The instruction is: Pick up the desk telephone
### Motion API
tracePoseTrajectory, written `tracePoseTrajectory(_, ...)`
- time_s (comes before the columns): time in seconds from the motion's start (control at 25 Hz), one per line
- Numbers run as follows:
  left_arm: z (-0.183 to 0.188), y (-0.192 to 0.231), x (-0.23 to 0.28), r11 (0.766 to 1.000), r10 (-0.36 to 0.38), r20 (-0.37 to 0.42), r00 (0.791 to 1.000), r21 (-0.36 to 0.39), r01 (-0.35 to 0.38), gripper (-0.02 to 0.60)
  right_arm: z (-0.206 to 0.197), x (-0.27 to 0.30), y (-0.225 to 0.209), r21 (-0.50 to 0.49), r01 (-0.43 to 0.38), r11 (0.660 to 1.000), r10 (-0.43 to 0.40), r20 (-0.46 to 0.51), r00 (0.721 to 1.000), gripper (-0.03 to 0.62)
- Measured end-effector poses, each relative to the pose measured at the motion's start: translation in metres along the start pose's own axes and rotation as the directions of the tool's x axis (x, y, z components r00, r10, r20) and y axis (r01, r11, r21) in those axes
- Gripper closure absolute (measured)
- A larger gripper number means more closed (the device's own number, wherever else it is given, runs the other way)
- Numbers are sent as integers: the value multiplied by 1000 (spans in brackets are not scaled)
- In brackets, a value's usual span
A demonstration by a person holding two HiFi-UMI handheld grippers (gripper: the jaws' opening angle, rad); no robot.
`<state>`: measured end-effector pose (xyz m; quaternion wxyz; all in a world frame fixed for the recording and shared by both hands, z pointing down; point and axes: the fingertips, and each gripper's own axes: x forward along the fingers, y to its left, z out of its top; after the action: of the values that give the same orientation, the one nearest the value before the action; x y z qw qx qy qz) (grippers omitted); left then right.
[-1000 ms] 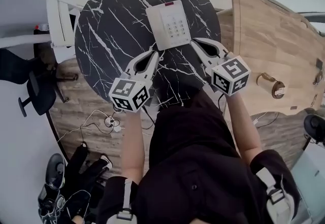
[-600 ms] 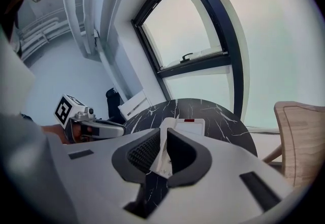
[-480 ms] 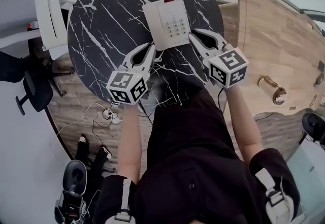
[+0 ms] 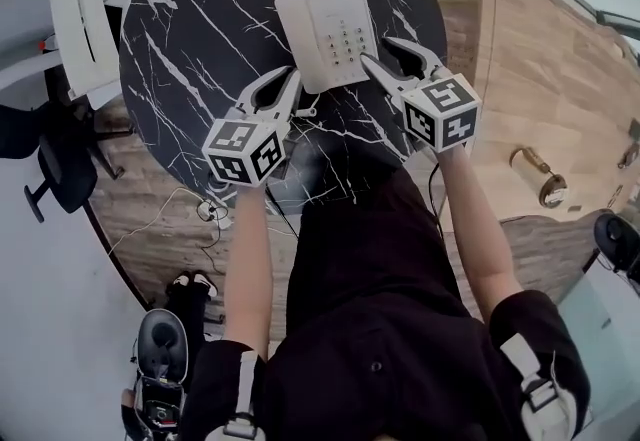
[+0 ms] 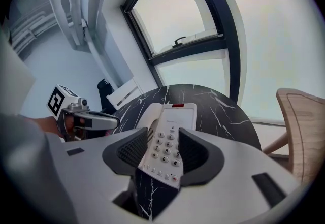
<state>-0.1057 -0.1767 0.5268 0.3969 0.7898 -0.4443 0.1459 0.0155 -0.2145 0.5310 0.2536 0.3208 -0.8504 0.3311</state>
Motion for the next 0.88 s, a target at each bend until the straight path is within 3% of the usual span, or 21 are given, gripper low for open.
tracePoseTrajectory(0.32, 0, 16, 15, 998, -1, 13, 1000, -59, 2, 544, -18, 29, -19, 24, 0, 1000, 2, -74, 997, 362)
tracePoseTrajectory(0.4, -2, 19, 18, 997, 1, 8, 1000, -71, 0, 490, -22, 35, -22, 29, -6, 1000, 9, -93, 996, 350)
tracePoseTrajectory(0.56, -5, 26, 25, 996, 13, 1, 1000, -88, -13, 463, -31, 48, -23, 37, -38, 999, 43, -134, 990, 339)
tracePoseTrajectory(0.88, -13, 38, 40, 992, 8, -16, 1000, -126, -10, 379, -41, 65, -33, 70, -18, 997, 30, -168, 985, 303)
